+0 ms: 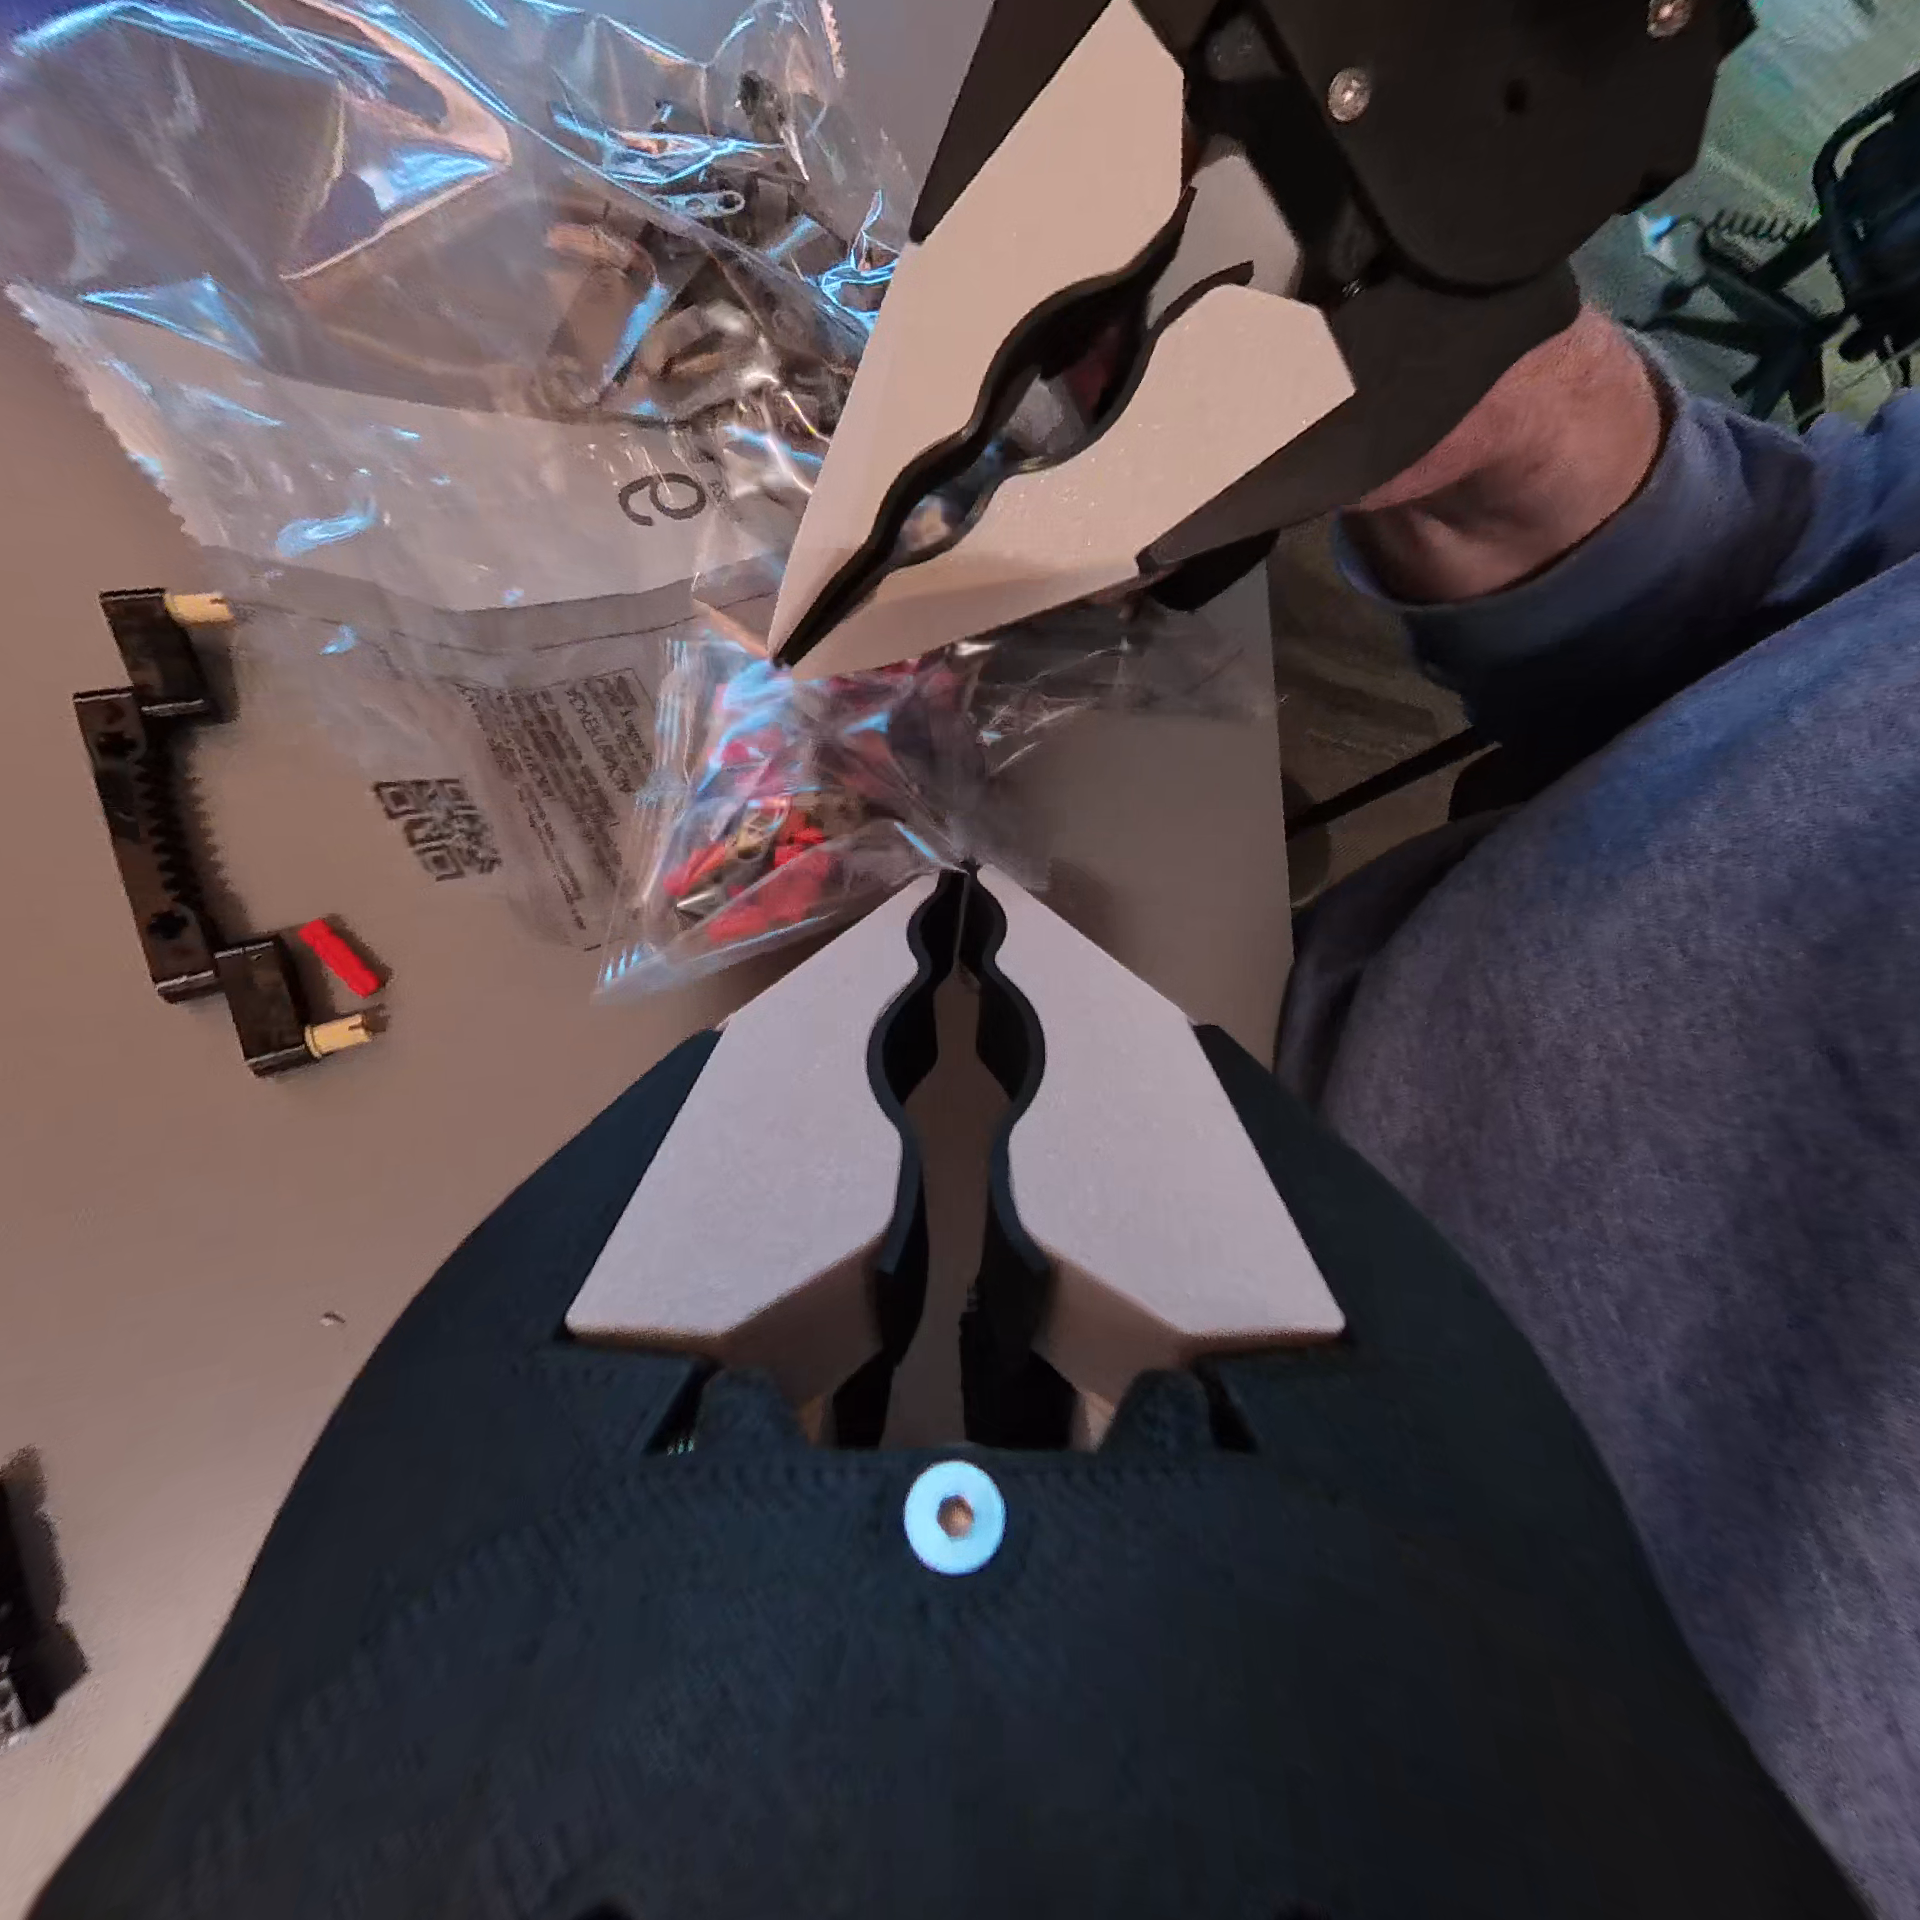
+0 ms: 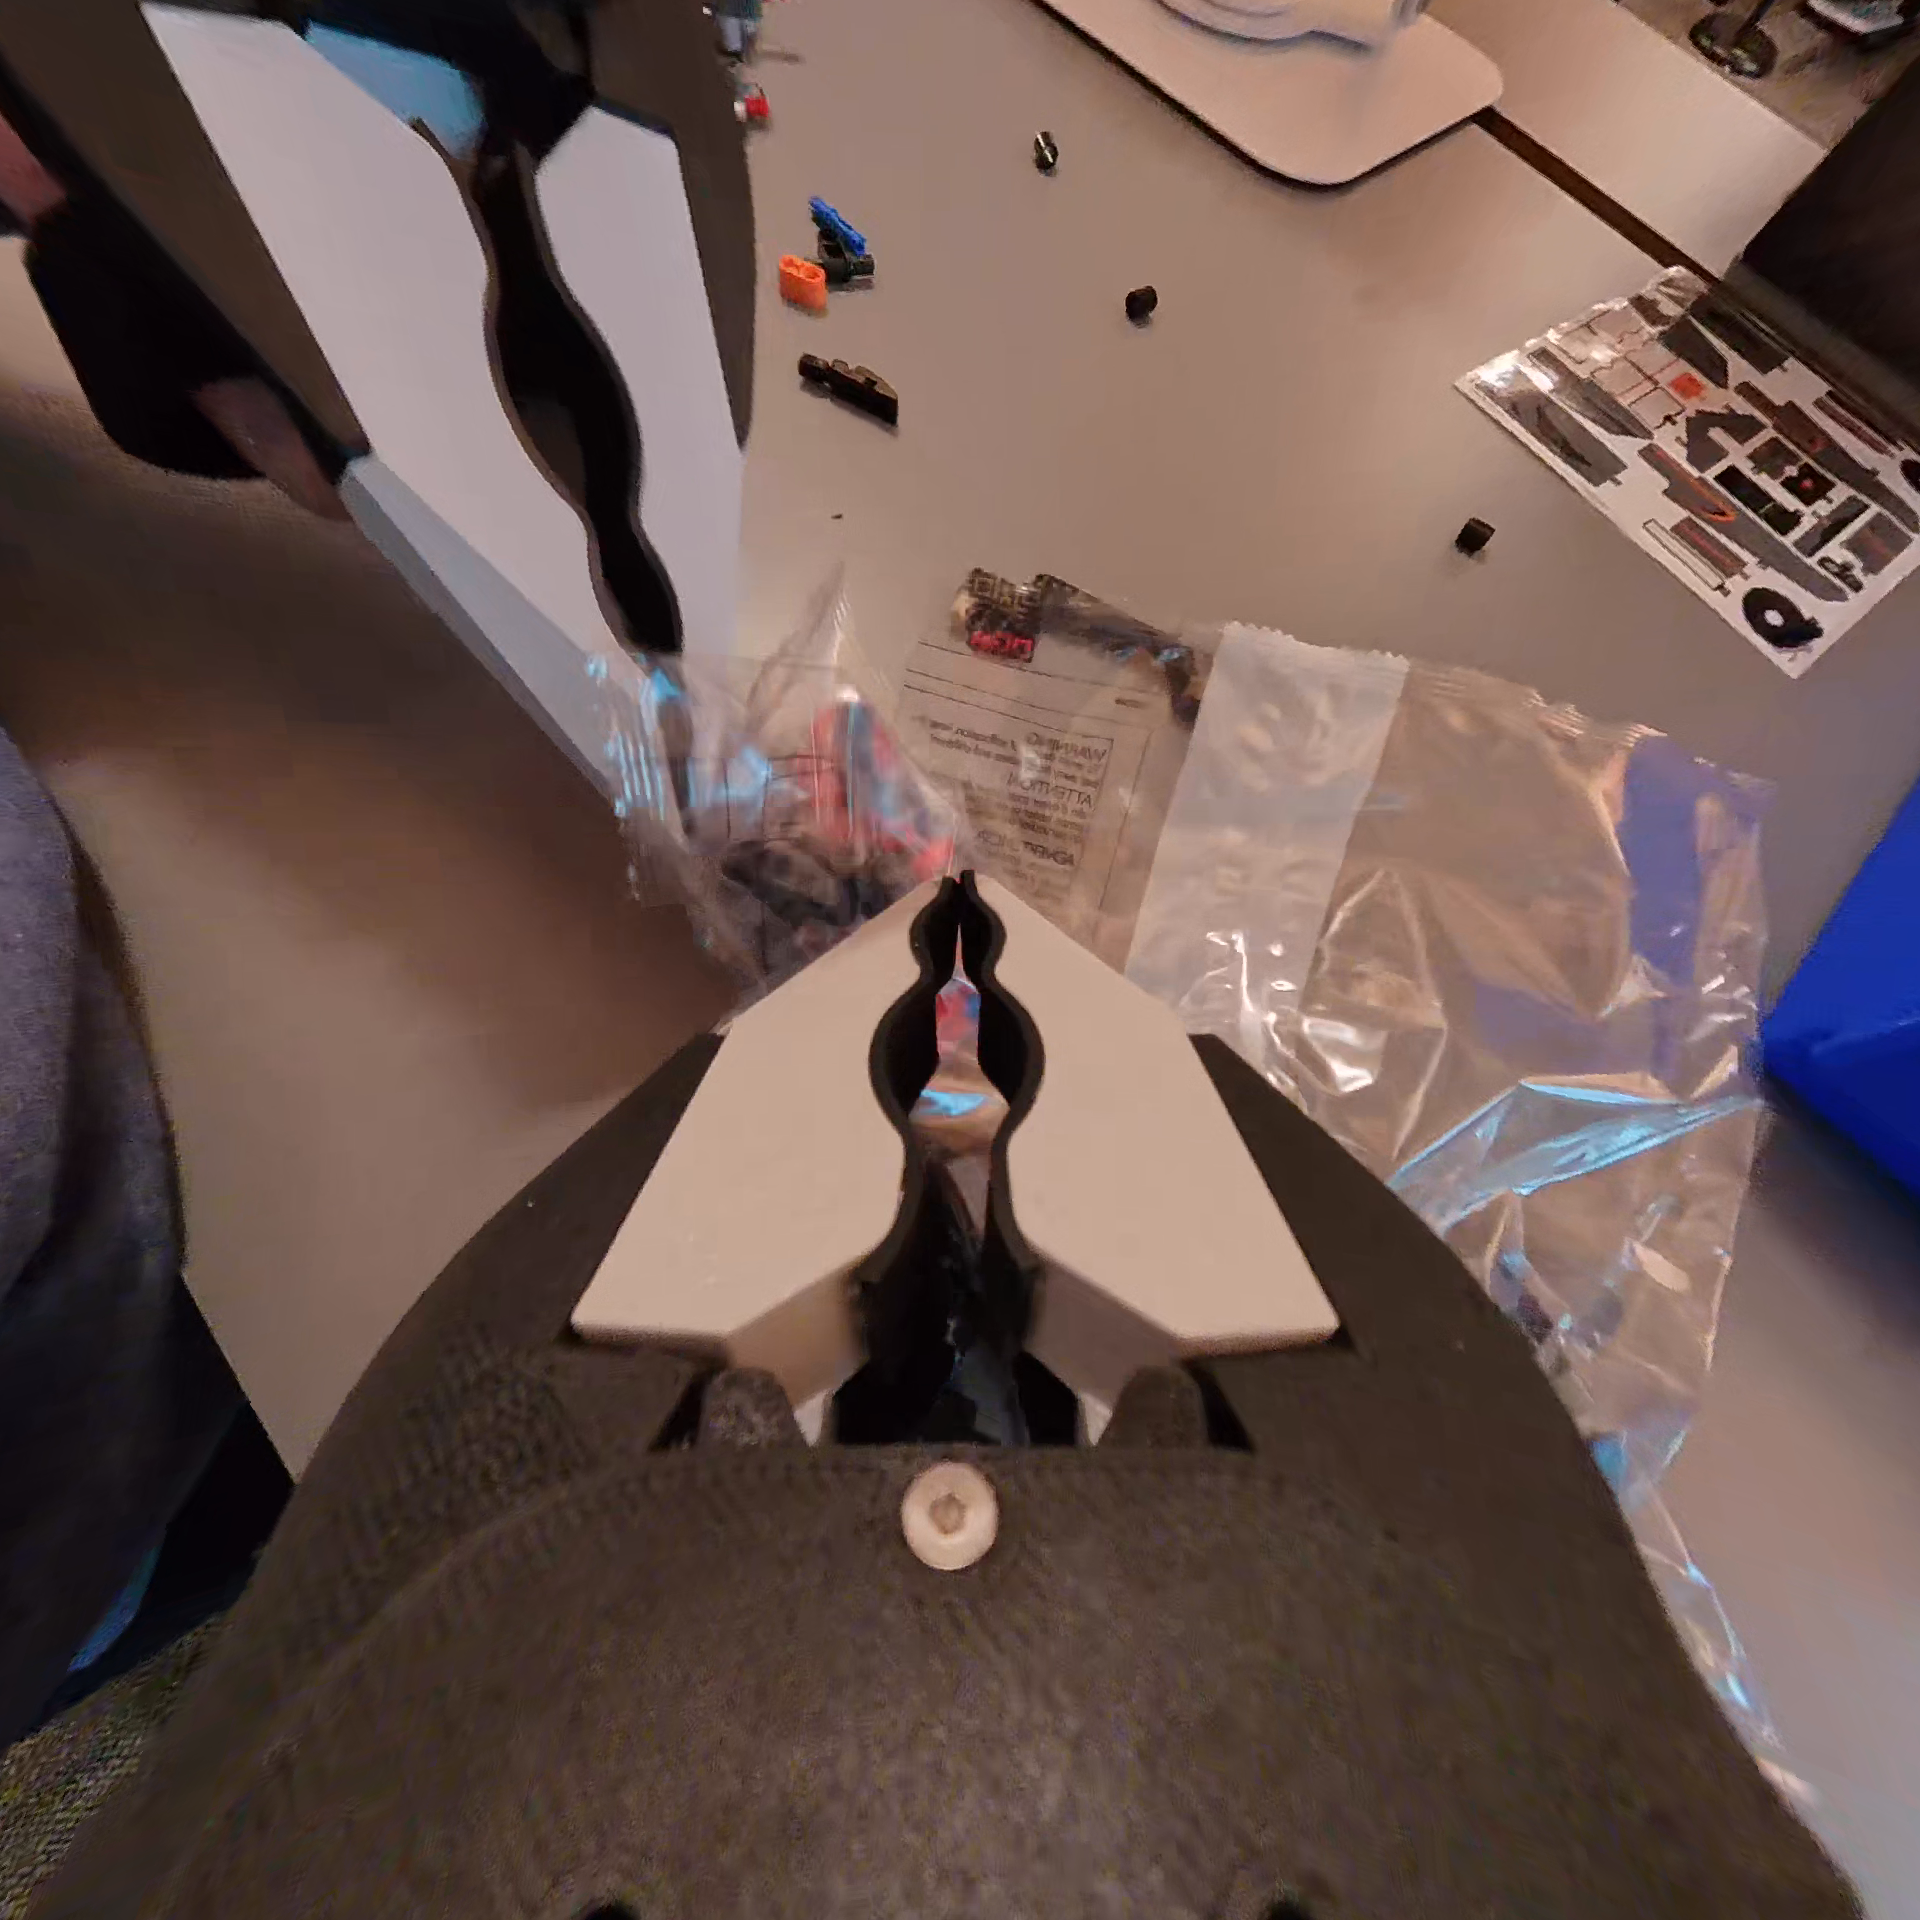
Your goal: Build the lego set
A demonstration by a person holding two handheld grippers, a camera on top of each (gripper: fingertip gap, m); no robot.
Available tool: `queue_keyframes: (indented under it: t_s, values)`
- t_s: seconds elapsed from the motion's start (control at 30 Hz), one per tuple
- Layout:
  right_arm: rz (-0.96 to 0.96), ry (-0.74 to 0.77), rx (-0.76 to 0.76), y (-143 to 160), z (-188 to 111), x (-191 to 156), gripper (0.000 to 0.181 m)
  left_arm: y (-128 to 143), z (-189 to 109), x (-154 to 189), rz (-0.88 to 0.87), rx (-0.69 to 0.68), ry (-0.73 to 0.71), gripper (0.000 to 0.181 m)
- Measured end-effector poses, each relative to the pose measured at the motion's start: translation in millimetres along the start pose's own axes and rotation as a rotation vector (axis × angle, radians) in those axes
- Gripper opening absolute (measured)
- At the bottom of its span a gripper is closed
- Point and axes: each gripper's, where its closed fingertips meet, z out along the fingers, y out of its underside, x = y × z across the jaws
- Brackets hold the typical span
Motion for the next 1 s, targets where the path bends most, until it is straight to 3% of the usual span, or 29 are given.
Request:
queue_keyframes:
  t_s: [0.4,0.57,0.7,1.0]
  values:
    - [0.004,0.018,-0.044,15,1,5,0.0,36,-35,18,-0.104,-0.016,0.082,0.0]
    - [0.028,-0.066,-0.01,3,-7,-6,0.025,50,-44,15,-0.114,-0.029,0.04,0.0]
    - [0.032,-0.094,0.023,-6,-20,-11,0.028,55,-51,9,-0.13,-0.003,0.014,0.003]
    - [-0.067,-0.213,0.068,-20,-50,-45,0.02,53,-71,-7,-0.078,0.025,-0.169,0.039]
